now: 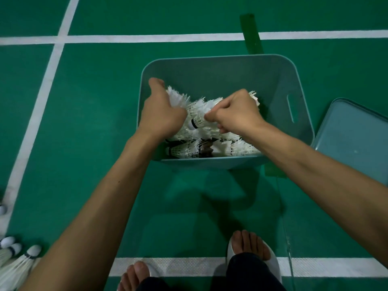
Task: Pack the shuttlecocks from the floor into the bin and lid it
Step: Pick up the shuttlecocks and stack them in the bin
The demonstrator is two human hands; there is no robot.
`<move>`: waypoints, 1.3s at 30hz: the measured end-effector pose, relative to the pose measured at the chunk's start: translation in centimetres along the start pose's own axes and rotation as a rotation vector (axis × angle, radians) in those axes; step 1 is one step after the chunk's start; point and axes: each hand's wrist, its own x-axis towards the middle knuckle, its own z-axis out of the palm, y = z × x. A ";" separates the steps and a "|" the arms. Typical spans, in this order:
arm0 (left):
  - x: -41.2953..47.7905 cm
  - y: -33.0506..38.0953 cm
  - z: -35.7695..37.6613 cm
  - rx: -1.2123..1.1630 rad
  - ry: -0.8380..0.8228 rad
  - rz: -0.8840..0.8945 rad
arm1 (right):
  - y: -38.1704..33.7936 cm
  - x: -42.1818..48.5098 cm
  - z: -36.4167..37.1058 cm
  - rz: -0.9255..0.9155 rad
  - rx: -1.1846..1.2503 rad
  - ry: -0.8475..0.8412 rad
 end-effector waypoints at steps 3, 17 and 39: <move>-0.1 -0.3 0.5 0.232 -0.093 -0.011 | 0.0 0.2 1.5 -0.016 -0.078 0.018; -0.5 -0.7 0.8 0.337 -0.174 -0.108 | 0.5 2.4 1.4 0.040 -0.080 -0.435; 1.1 -1.4 0.8 0.166 -0.378 -0.288 | 1.9 3.5 -1.9 -0.170 -0.122 -0.310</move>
